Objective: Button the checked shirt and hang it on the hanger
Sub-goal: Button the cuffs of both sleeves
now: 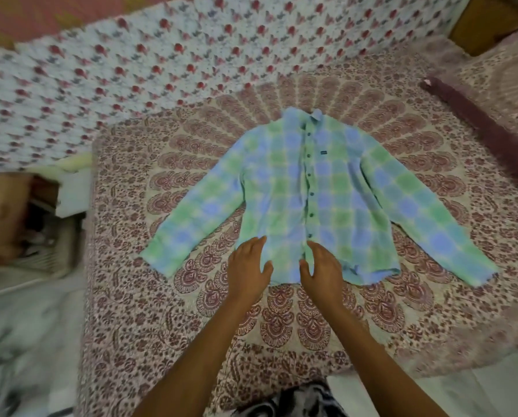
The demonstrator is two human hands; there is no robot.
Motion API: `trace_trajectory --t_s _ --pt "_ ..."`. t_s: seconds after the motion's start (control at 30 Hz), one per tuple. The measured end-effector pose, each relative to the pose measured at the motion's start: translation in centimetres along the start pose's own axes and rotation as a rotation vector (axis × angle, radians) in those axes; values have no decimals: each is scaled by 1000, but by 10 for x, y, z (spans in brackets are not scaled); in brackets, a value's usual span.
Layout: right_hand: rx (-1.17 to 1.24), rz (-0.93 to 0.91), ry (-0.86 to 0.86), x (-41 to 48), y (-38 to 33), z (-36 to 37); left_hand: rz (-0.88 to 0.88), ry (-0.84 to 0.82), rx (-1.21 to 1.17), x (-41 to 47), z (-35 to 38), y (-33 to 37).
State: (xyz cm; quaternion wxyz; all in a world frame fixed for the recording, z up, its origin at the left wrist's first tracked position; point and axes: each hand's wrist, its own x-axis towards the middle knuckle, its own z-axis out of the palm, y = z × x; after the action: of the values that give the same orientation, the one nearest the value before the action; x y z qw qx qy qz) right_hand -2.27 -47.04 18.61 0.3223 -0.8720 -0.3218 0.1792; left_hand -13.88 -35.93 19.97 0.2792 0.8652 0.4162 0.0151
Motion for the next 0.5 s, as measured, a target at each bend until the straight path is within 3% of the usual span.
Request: trace_trajectory --t_s 0.5 --pt "-44 -126 -252 27 -51 103 -293 54 75 19 -36 -120"
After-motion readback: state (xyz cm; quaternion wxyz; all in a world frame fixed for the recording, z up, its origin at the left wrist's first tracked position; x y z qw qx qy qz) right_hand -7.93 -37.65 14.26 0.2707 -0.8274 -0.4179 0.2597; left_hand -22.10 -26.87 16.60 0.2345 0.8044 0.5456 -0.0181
